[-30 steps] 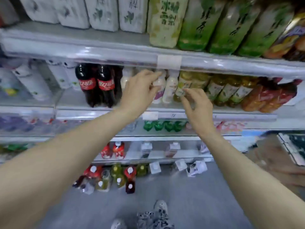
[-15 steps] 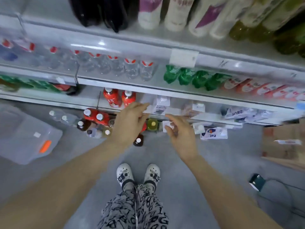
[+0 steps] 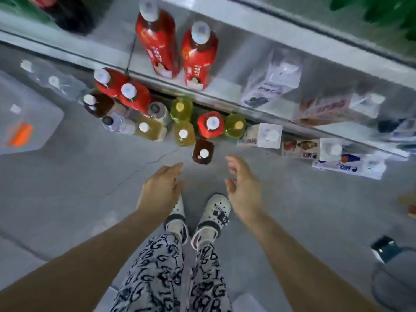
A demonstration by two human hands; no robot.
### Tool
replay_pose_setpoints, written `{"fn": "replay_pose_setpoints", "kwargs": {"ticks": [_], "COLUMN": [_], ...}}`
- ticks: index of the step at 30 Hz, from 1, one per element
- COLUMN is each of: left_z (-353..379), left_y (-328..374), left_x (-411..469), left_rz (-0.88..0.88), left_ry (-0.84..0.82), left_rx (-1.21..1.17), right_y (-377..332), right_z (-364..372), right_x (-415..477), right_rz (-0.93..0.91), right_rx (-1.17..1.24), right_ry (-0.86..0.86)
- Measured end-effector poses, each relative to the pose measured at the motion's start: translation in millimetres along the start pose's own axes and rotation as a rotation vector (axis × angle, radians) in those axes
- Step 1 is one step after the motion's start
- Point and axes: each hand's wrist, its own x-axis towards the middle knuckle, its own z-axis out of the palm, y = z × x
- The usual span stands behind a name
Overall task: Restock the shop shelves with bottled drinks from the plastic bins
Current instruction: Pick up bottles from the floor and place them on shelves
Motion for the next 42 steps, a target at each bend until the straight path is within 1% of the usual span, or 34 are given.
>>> {"fn": "replay_pose_setpoints", "kwargs": {"ticks": [5,10,12,17,23,27,31,35,38,42], "left_z": [67.7,122.9,145.3,181.9,200.2,203.9,207.3,207.7,207.8,204.8], "left_y": [-50.5,-73.0,-79.8,-91.6,-104.8,-108.6,-112.1,-118.4,-118.5,-118.4], "left_x": [40.0,82.9,98.1,120.8,127.1,127.5,137.7,147.9,155.0,162.0], "left_rz": [-0.136,-0.228,-0.225,-0.178,-0.184,-0.185,-0.150,-0.114,-0.095,-0.072], "left_ry": [-0.063,-0.110,-0.110,-0.101,-0.055,-0.065,-0.073,-0.120,-0.139,-0.142], "left_rx": [-0.032,-0.096,-0.137,-0.221,-0.305,-0.349,-0.356,-0.305,-0.255,-0.263], "right_y": [54.3,87.5,99.4,126.2,137.5,140.3,150.3,164.6,176.0,184.2], "right_z": [56.6,94.0,109.0,135.0,144.3,144.6,147.1,149.5,150.7,147.6], "right_x": [54.7,115.0,136.8,165.6,162.3,142.9,135.4,143.0,155.4,171.6], "right_rz": [-0.019,-0.039,-0.063,-0.121,-0.134,-0.035,0.025,-0.008,-0.027,-0.081], "right_rx": [-0.101,-0.233,-0.267,-0.224,-0.207,-0.286,-0.186,-0.170,-0.169,-0.135], "right_ry": [-0.094,-0.170,-0.188,-0.213,-0.161,-0.196,-0.186,-0.159,-0.223,-0.262]}}
